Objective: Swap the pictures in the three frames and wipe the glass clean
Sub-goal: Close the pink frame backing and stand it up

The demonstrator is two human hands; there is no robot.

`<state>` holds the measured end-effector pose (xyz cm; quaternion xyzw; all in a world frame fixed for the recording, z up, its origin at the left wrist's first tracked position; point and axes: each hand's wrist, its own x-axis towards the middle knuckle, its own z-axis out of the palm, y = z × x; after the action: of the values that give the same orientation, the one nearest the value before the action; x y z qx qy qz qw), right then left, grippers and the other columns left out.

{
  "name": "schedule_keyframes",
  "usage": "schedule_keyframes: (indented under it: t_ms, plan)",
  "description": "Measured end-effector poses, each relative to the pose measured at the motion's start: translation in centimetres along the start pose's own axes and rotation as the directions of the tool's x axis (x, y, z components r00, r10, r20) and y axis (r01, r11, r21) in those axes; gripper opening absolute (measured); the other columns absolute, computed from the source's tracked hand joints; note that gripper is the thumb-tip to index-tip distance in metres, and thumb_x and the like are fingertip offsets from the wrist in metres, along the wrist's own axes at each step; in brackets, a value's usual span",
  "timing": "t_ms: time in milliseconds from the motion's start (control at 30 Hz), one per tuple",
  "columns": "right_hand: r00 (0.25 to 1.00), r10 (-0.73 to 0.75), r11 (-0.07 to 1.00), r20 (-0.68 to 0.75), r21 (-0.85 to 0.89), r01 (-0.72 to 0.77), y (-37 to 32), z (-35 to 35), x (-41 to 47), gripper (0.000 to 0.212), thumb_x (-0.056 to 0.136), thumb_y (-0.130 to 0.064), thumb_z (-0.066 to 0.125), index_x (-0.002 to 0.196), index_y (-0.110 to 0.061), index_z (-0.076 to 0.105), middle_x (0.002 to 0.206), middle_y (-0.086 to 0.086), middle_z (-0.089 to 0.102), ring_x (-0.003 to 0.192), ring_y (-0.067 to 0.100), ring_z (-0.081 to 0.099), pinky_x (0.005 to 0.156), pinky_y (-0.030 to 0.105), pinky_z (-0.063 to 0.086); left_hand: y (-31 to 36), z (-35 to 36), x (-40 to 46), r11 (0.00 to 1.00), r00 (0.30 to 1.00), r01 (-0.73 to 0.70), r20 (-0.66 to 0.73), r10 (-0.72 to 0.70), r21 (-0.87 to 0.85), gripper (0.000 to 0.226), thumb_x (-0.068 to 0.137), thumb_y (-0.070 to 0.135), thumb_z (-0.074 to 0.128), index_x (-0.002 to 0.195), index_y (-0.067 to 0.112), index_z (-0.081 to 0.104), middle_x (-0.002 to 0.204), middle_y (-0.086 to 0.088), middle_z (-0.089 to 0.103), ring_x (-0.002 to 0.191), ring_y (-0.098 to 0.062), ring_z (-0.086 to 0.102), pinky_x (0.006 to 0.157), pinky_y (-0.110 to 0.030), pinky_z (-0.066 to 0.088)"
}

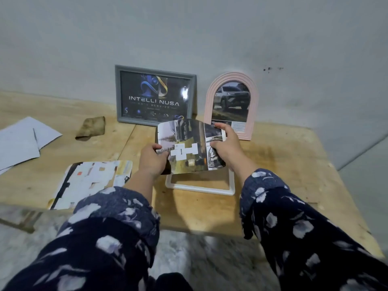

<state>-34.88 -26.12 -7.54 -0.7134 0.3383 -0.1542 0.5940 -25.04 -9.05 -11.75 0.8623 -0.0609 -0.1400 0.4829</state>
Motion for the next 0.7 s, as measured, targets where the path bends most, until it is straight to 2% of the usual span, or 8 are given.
schedule_keyframes:
  t_ms: [133, 200, 300, 367, 500, 600, 700]
  plan:
    - [0.995, -0.092, 0.988, 0.026, -0.120, 0.095, -2.0, 3.3, -0.1, 0.056, 0.085, 0.007, 0.055, 0.128, -0.028, 0.049, 0.129, -0.001, 0.051, 0.088, 0.029, 0.066, 0.071, 0.044, 0.059, -0.3, -4.0, 1.1, 1.000, 0.997, -0.014, -0.073, 0.012, -0.023, 0.034, 0.092, 0.002, 0.060, 0.125, 0.007, 0.052, 0.121, -0.011, 0.056, 0.097, -0.019, 0.052, 0.082, -0.024, 0.039]
    - [0.986, -0.154, 0.967, 0.065, -0.196, 0.164, -3.0, 6.6, 0.3, 0.055, 0.085, 0.007, 0.056, 0.130, -0.024, 0.049, 0.133, 0.001, 0.049, 0.092, 0.026, 0.064, 0.068, 0.035, 0.056, -1.2, -7.0, 2.0, 0.999, 0.993, -0.017, -0.116, 0.013, -0.035, 0.036, 0.092, -0.001, 0.058, 0.126, 0.005, 0.051, 0.116, -0.011, 0.057, 0.094, -0.017, 0.051, 0.081, -0.024, 0.039]
    - [0.966, -0.223, 0.913, 0.130, -0.319, 0.254, -4.6, 12.0, 1.0, 0.054, 0.084, 0.006, 0.059, 0.131, -0.020, 0.050, 0.136, 0.004, 0.044, 0.099, 0.013, 0.051, 0.072, 0.018, 0.041, -3.0, -11.6, 3.7, 1.000, 0.984, -0.022, -0.175, 0.019, -0.013, 0.037, 0.092, -0.002, 0.057, 0.128, 0.002, 0.051, 0.119, -0.010, 0.054, 0.097, -0.016, 0.050, 0.083, -0.022, 0.037]
    - [0.955, -0.239, 0.883, 0.174, -0.370, 0.288, -5.7, 16.2, 1.5, 0.054, 0.084, 0.006, 0.060, 0.131, -0.020, 0.051, 0.137, 0.004, 0.042, 0.100, 0.011, 0.047, 0.074, 0.015, 0.039, -4.8, -15.3, 5.1, 1.000, 0.976, -0.002, -0.219, 0.005, 0.012, 0.037, 0.092, 0.001, 0.057, 0.128, 0.005, 0.051, 0.127, -0.011, 0.052, 0.106, -0.020, 0.052, 0.085, -0.023, 0.036]
    - [0.929, -0.261, 0.839, 0.261, -0.414, 0.352, -7.5, 25.5, 1.9, 0.052, 0.085, 0.006, 0.059, 0.131, -0.016, 0.052, 0.137, 0.005, 0.043, 0.119, 0.018, 0.050, 0.088, 0.016, 0.036, -8.8, -22.7, 8.5, 0.995, 0.960, 0.030, -0.280, -0.003, 0.093, 0.037, 0.093, 0.002, 0.054, 0.129, 0.008, 0.050, 0.134, -0.011, 0.046, 0.114, -0.024, 0.051, 0.092, -0.029, 0.039]
    - [0.897, -0.272, 0.799, 0.349, -0.437, 0.412, -8.5, 32.9, 1.9, 0.053, 0.084, 0.005, 0.059, 0.133, -0.015, 0.051, 0.137, 0.004, 0.041, 0.115, 0.014, 0.048, 0.084, 0.009, 0.031, -12.2, -28.4, 11.2, 0.987, 0.948, 0.049, -0.319, 0.002, 0.152, 0.038, 0.093, 0.003, 0.053, 0.130, 0.008, 0.050, 0.135, -0.012, 0.044, 0.115, -0.027, 0.053, 0.095, -0.036, 0.042]
    - [0.886, -0.247, 0.806, 0.391, -0.424, 0.412, -9.0, 39.7, 1.8, 0.054, 0.084, 0.006, 0.058, 0.133, -0.015, 0.051, 0.135, 0.003, 0.038, 0.106, 0.013, 0.046, 0.068, -0.002, 0.031, -15.7, -33.4, 13.2, 0.974, 0.938, 0.078, -0.347, 0.001, 0.214, 0.039, 0.093, 0.004, 0.052, 0.132, 0.008, 0.049, 0.136, -0.012, 0.043, 0.112, -0.030, 0.054, 0.091, -0.039, 0.045]
